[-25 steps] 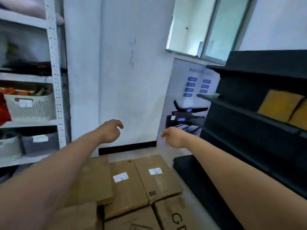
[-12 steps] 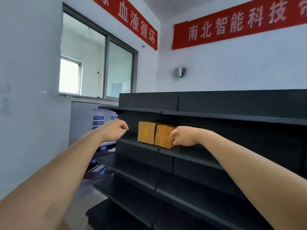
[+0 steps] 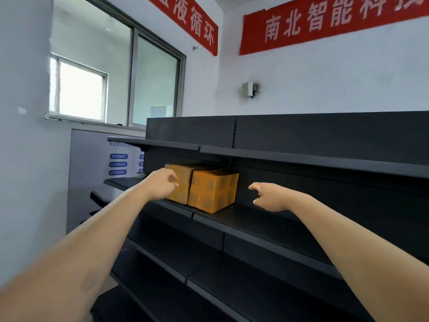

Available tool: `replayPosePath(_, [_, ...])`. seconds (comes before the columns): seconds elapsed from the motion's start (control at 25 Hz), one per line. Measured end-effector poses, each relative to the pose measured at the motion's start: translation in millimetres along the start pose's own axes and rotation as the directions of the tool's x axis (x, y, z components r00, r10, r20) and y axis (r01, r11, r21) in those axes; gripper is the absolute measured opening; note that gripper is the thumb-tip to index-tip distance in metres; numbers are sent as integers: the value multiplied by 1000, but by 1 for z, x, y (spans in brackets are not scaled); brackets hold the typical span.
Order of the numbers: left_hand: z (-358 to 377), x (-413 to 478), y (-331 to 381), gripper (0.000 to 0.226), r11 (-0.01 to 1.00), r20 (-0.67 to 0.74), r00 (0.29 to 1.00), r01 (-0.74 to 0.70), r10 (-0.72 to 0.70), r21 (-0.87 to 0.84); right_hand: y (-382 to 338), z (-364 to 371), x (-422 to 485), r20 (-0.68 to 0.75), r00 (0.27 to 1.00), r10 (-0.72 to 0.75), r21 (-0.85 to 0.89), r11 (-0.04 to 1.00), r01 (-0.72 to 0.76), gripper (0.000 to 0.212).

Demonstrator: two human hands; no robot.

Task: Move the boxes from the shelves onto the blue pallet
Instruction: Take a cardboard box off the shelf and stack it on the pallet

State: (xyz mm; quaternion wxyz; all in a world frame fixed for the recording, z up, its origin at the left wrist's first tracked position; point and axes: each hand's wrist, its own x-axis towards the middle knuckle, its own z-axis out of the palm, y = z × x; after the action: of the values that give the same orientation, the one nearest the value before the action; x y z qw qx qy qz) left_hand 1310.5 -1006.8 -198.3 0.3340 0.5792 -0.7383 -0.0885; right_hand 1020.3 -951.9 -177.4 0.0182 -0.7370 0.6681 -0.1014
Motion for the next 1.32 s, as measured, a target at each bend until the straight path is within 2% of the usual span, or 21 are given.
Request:
replayPosePath(0.2, [96,151,-15,64,986,-81,995,40,-54,-164,58,29,165,-2,998,65,-13,998,-66,53])
replayPosePath(0.24, [111,179,-17,64,990,-58,998,21,-29,-138,68,28,197,-8,997,82,3,997,-82,52])
replayPosePath(0.4, [170,287,-27,65,974,42,990,-140,134,176,109,33,314,-12,991,130,106,986,-128,49])
replayPosePath(0.48, [198,323,-31,71,946,54,989,-145,135,290,125,43,358,-11,987,159,192,969,-154,49])
replayPosePath(0.56, [219,344,-39,73,946,39,990,-138,133,293,136,54,392,-11,982,189,268,947,-179,50])
replayPosePath(0.64, [224,352,-50,65,974,-21,983,-177,182,142,141,62,416,-17,973,231,335,918,-212,49])
replayPosePath(0.72, [218,350,-65,53,972,-65,976,-215,209,-99,141,70,433,-69,950,306,487,841,-235,52])
replayPosePath(0.76, [212,344,-72,47,945,-84,976,-216,201,-244,140,73,437,-85,926,368,628,741,-237,58])
replayPosePath(0.84, [203,330,-82,43,875,-102,983,-181,151,-450,139,79,443,12,891,454,900,384,-208,81])
replayPosePath(0.88, [200,323,-83,45,851,-86,989,-146,118,-505,140,82,446,82,904,421,962,204,-183,86])
replayPosePath(0.92, [197,318,-82,49,832,-73,994,-105,78,-545,138,85,442,125,920,370,977,116,-179,80])
replayPosePath(0.96, [196,316,-78,57,819,-80,997,-64,23,-571,138,87,435,135,939,315,980,97,-174,71])
replayPosePath(1.04, [192,308,-67,60,781,-89,987,52,-137,-623,137,88,413,147,944,295,956,205,-213,61])
replayPosePath(1.12, [186,289,-52,68,700,-9,957,205,-289,-684,135,86,382,138,933,332,939,255,-230,61])
replayPosePath(1.2, [176,256,-40,79,675,42,947,258,-319,-691,131,79,338,112,937,331,958,213,-190,55])
replayPosePath(1.32, [153,184,-24,77,690,37,945,263,-324,-674,117,72,255,80,938,337,975,171,-145,43])
